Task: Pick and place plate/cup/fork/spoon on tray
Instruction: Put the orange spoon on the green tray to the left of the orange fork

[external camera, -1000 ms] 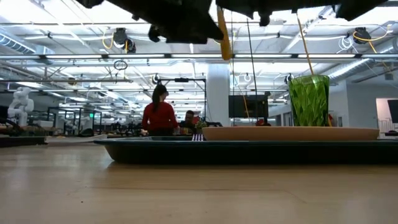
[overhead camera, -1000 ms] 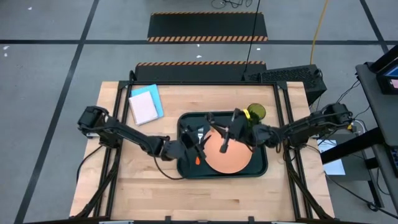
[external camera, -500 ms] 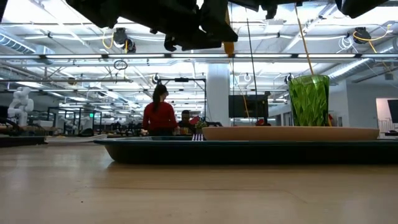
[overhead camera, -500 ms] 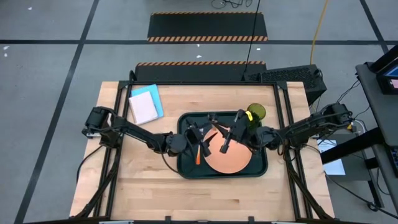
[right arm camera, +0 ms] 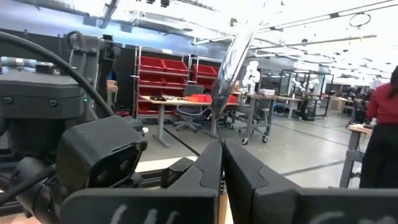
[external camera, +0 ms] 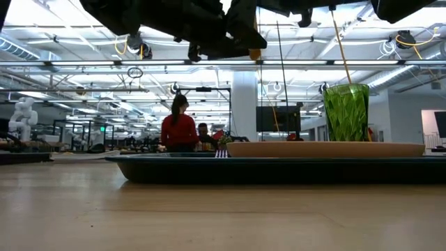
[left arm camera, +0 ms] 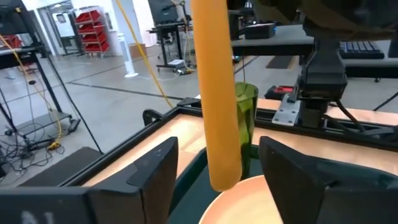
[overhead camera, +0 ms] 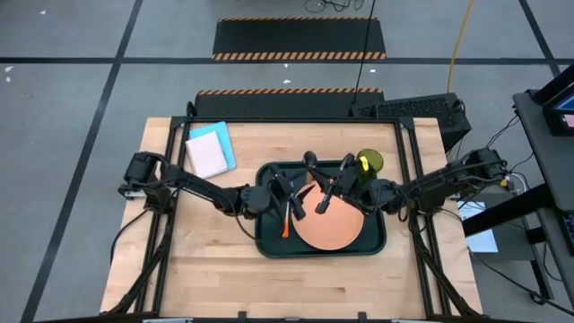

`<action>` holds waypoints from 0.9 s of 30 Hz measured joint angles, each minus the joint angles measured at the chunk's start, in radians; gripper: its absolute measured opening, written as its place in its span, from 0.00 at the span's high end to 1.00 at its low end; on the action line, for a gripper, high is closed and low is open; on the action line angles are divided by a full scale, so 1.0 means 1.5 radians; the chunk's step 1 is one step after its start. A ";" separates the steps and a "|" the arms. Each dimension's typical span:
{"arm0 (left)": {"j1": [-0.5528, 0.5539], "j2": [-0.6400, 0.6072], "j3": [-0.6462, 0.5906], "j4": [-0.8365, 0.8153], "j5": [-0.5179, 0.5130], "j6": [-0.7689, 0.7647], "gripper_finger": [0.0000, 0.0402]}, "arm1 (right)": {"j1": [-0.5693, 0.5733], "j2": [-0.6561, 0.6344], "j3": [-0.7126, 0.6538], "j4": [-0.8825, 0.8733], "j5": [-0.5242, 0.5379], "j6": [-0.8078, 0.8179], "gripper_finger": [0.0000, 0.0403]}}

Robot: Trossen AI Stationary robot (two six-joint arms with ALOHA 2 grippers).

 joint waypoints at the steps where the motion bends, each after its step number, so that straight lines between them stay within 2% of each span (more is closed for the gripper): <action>1: 0.003 0.000 0.000 0.001 0.012 0.003 0.47 | -0.001 0.000 0.000 0.000 -0.011 0.000 1.00; 5: 0.011 0.000 0.000 -0.001 0.065 0.020 0.61 | -0.007 0.000 0.000 -0.001 -0.070 -0.002 1.00; 13: 0.014 -0.013 0.000 -0.045 0.085 0.030 0.93 | -0.006 0.000 0.000 -0.021 -0.069 -0.004 1.00; 21: 0.012 -0.083 -0.001 -0.198 0.086 -0.007 0.93 | -0.007 0.000 0.001 -0.027 -0.066 0.009 0.99; 27: 0.003 -0.144 0.000 -0.338 0.035 -0.055 0.94 | -0.007 0.001 0.000 -0.069 -0.060 0.095 0.86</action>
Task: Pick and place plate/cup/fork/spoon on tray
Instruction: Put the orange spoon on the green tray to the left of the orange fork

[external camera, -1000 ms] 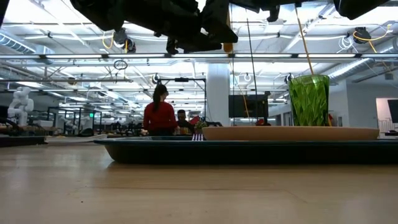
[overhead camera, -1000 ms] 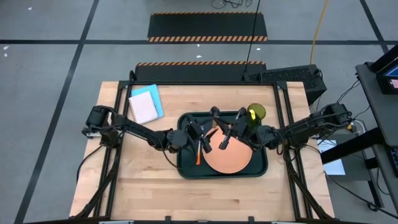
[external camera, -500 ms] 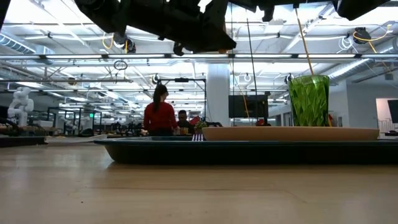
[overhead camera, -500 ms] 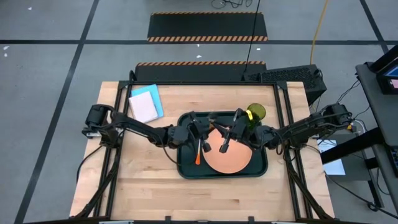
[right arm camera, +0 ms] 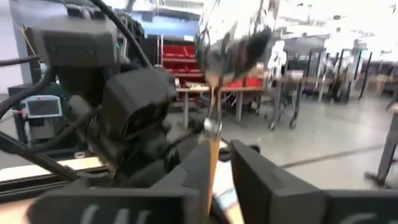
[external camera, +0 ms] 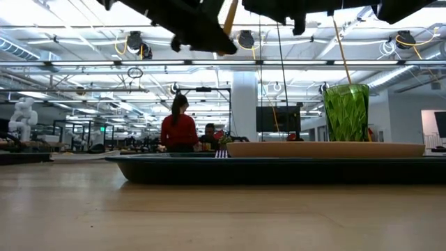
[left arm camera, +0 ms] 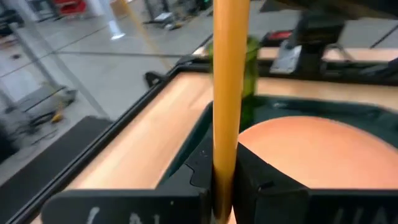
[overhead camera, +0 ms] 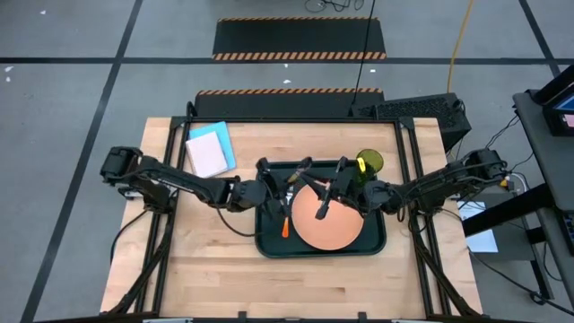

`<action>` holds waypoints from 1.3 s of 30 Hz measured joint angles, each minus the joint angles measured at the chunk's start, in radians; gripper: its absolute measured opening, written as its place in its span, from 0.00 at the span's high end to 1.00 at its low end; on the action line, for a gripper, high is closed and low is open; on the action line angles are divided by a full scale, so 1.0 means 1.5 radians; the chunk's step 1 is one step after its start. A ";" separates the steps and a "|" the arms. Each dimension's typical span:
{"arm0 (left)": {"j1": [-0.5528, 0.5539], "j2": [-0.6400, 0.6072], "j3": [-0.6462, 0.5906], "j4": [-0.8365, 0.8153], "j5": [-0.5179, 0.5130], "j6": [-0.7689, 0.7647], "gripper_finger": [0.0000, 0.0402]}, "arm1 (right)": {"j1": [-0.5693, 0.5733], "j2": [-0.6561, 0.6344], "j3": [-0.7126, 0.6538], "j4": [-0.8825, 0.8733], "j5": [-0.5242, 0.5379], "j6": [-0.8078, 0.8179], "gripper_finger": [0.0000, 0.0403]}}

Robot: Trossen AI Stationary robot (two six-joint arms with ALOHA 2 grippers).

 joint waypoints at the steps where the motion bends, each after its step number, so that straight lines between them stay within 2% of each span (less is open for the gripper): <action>1: -0.002 -0.005 0.000 -0.011 -0.015 -0.003 0.94 | 0.000 0.000 0.000 -0.013 0.000 0.019 0.83; 5: -0.010 -0.004 0.000 -0.032 -0.080 0.002 0.94 | -0.001 0.005 0.000 -0.022 0.000 0.078 0.70; 11: -0.009 -0.004 0.000 -0.024 -0.092 -0.002 0.94 | -0.006 0.056 0.000 0.110 0.045 0.067 0.55; 14: -0.009 -0.004 0.000 -0.010 -0.094 0.007 0.94 | -0.018 0.083 0.000 0.160 0.026 0.065 0.51; 19: -0.010 -0.004 0.000 -0.013 -0.093 0.008 0.94 | -0.044 0.115 0.027 0.162 -0.022 0.079 0.50; 27: -0.008 -0.004 0.000 -0.038 -0.080 0.019 0.94 | -0.067 0.152 0.066 0.158 -0.044 0.075 0.58; 36: -0.006 -0.003 0.000 -0.046 -0.080 0.016 0.93 | -0.079 0.172 0.067 0.159 -0.050 0.092 0.81; 39: -0.005 -0.003 0.000 -0.045 -0.082 0.013 0.90 | -0.079 0.172 0.067 0.160 -0.048 0.077 0.89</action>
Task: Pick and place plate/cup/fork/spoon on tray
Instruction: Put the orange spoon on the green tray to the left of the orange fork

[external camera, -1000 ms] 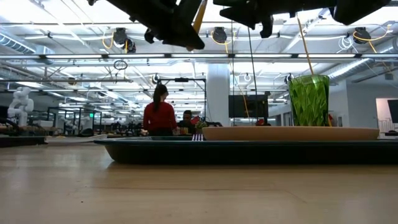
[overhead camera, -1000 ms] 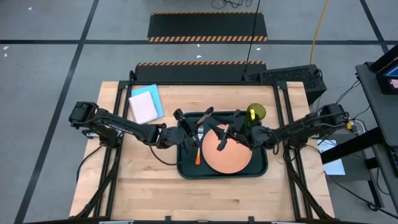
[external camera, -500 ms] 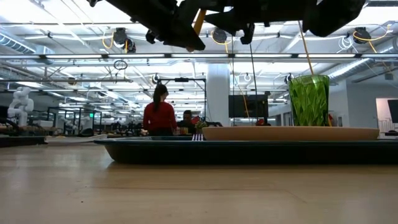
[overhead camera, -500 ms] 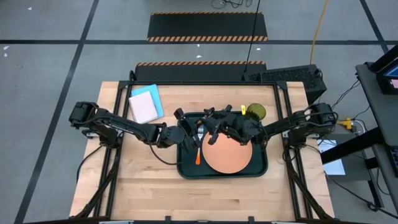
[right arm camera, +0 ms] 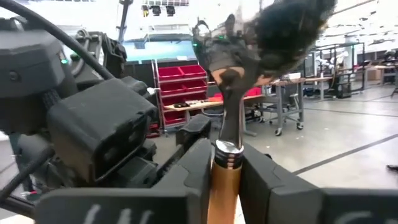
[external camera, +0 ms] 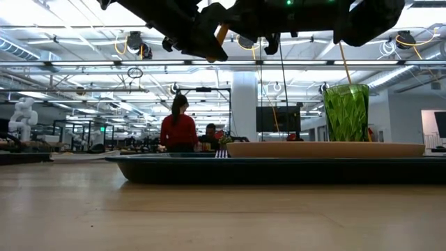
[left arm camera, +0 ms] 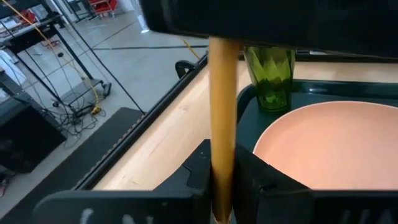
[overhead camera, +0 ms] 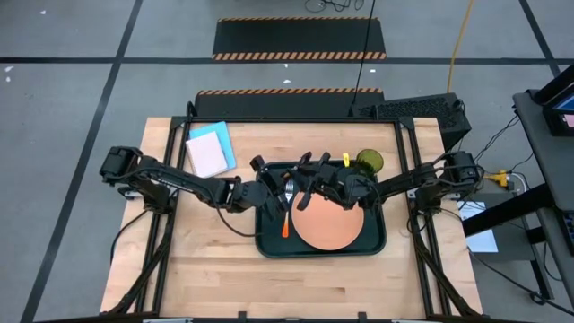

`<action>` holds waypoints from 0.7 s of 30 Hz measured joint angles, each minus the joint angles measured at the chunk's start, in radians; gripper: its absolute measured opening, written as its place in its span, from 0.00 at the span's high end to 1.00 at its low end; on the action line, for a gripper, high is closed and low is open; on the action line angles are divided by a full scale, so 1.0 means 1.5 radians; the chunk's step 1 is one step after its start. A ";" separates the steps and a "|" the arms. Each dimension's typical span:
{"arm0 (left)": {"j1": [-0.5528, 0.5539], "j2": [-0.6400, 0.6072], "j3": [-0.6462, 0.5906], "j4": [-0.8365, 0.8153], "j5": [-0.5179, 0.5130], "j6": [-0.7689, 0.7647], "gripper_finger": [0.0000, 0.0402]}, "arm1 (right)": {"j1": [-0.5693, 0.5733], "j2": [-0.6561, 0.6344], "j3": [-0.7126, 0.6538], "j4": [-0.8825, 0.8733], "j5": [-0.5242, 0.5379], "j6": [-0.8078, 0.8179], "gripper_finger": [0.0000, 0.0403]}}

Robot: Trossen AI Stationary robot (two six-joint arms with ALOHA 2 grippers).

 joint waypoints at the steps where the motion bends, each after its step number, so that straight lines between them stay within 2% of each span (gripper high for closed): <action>1: 0.000 0.000 0.000 0.002 0.000 0.000 0.88 | 0.000 -0.001 0.000 -0.001 0.001 -0.005 0.90; 8: -0.009 0.000 0.000 0.002 0.003 -0.017 0.79 | -0.001 -0.003 0.000 -0.016 -0.033 -0.015 0.91; 13: -0.030 -0.036 0.000 -0.026 0.014 -0.040 0.73 | -0.002 -0.030 -0.012 -0.057 -0.069 -0.024 0.90; 18: -0.048 -0.090 0.001 -0.099 0.029 -0.096 0.63 | -0.002 -0.083 -0.025 -0.122 -0.137 -0.029 0.92; 21: -0.058 -0.111 0.001 -0.117 0.074 -0.121 0.60 | -0.003 -0.109 -0.033 -0.143 -0.195 -0.038 0.91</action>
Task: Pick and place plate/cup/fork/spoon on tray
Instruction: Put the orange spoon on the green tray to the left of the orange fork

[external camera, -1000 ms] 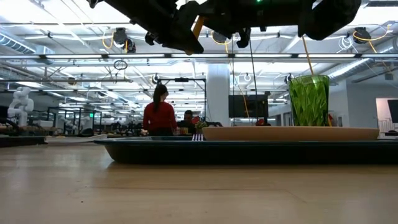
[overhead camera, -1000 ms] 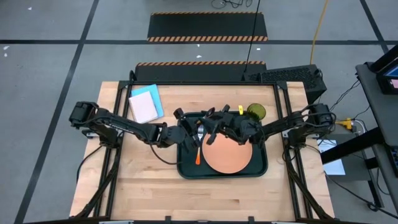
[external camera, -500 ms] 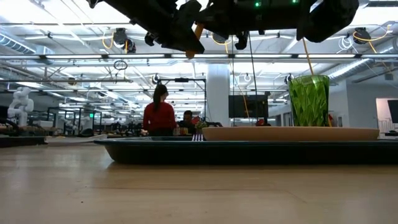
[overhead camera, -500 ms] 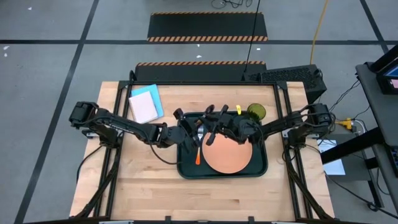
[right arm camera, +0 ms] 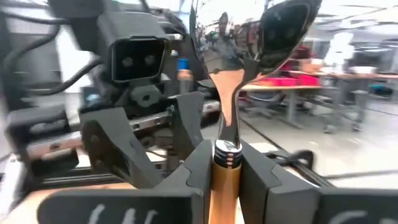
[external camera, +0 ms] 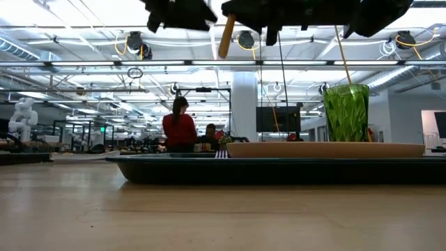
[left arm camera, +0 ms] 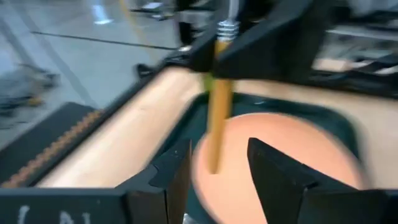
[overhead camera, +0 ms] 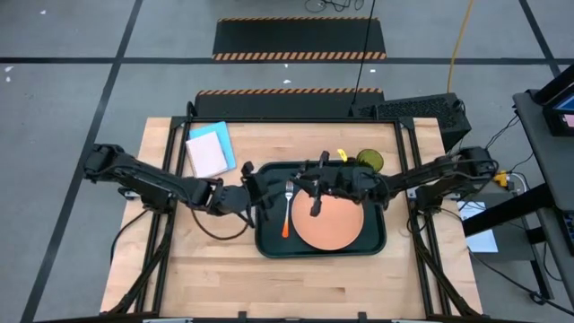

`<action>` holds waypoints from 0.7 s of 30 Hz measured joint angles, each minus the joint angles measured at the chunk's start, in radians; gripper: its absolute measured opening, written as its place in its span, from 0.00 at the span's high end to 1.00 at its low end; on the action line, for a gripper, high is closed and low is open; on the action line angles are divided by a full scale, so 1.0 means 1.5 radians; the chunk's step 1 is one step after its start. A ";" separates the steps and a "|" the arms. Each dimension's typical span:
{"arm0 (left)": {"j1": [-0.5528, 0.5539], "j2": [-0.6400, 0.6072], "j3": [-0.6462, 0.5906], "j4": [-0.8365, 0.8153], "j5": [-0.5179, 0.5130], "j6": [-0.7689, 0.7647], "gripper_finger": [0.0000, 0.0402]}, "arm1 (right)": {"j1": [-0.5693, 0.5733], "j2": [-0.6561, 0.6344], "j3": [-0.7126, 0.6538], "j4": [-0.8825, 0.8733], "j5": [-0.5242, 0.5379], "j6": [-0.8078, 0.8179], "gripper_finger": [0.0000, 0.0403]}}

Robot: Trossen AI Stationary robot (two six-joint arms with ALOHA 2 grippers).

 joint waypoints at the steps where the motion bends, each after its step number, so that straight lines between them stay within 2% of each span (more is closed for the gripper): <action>1: -0.002 0.000 0.001 0.003 0.019 -0.002 0.59 | -0.001 -0.005 -0.003 0.000 -0.025 -0.002 0.90; 4: -0.007 0.000 -0.002 0.006 0.069 0.000 0.58 | -0.009 -0.015 -0.009 0.000 -0.128 -0.005 0.90; 8: -0.002 0.007 0.000 0.064 0.145 0.003 0.58 | -0.020 -0.016 -0.011 -0.003 -0.254 -0.003 0.92; 13: -0.002 0.021 0.001 0.125 0.257 0.027 0.57 | -0.020 -0.016 -0.011 0.003 -0.330 -0.011 0.90; 17: 0.000 0.040 -0.001 0.145 0.271 0.035 0.53 | -0.020 -0.016 -0.011 0.013 -0.390 -0.021 0.91; 21: 0.011 0.059 -0.001 0.178 0.294 0.039 0.46 | -0.020 -0.016 -0.011 0.011 -0.412 -0.022 0.91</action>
